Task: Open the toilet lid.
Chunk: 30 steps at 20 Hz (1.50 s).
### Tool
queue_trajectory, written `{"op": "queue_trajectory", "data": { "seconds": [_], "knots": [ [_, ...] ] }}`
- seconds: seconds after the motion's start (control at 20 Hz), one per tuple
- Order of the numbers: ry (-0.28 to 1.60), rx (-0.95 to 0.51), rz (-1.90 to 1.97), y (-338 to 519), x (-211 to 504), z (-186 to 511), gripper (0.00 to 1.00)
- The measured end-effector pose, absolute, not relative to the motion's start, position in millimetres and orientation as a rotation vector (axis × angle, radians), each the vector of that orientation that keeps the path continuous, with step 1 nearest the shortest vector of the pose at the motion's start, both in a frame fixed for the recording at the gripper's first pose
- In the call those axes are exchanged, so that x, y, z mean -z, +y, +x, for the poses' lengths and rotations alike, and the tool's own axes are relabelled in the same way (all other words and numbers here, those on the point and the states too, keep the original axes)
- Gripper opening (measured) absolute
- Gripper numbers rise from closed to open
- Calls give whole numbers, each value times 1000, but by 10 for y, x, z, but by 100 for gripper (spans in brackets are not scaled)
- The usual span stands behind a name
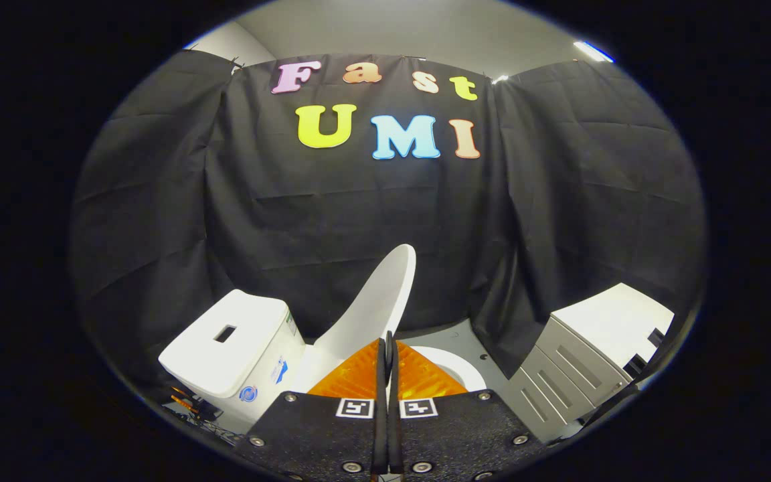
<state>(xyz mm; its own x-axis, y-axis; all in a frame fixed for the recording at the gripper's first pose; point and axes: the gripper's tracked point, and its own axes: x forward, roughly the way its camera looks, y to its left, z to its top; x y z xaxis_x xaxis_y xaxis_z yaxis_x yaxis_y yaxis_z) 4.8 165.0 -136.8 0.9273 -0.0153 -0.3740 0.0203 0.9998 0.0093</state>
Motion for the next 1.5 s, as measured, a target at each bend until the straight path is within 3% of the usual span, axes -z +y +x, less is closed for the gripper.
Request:
{"op": "queue_trajectory", "data": {
  "seconds": [0.85,1.25,1.5],
  "knots": [
    [284,-49,-137,2822,941,138,0],
    [230,-115,-376,3494,925,107,0],
    [212,-198,-309,3831,960,105,0]
  ]
}}
